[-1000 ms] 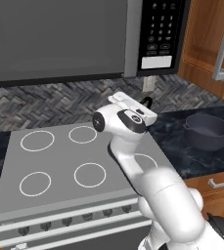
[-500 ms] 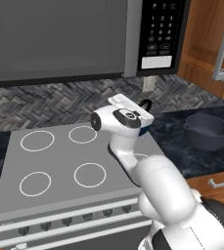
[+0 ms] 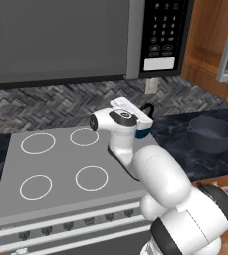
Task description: Pick the kettle from the cabinet and place it on a stove burner. Then pick the pot from the counter and place it on another stove burner. Finally, turn both burners on.
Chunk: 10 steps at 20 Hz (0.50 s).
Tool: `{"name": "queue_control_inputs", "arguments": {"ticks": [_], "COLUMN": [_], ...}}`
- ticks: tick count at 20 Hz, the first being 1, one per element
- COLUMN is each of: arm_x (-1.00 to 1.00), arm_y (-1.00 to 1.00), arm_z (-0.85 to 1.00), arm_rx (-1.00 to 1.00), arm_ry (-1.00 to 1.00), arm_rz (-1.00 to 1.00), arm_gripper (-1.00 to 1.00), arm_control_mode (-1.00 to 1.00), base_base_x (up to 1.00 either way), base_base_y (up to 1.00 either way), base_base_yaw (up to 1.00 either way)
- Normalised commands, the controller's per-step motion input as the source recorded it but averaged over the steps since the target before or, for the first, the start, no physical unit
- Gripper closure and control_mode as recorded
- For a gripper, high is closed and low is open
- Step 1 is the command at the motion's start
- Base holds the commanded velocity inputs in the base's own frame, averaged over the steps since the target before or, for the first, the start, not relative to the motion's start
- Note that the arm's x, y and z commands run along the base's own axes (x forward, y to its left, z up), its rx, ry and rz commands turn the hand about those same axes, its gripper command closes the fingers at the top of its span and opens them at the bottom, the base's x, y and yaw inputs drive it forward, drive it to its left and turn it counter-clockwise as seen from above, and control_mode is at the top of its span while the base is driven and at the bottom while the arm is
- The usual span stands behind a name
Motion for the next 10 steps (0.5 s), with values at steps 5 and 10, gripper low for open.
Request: {"name": "queue_control_inputs", "arguments": {"ticks": [5,10], "arm_x": [0.13,0.14], "arm_y": [-0.09,-0.12], "arm_z": [-0.03,0.00], "arm_rx": [0.00,0.00], "arm_ry": [-0.01,0.00], "arm_rz": [-0.09,-0.09], "arm_gripper": [1.00,1.00], "arm_control_mode": [-1.00,-1.00], "base_base_x": [0.00,0.00], "base_base_y": [0.00,0.00], "base_base_yaw": [0.00,0.00]}}
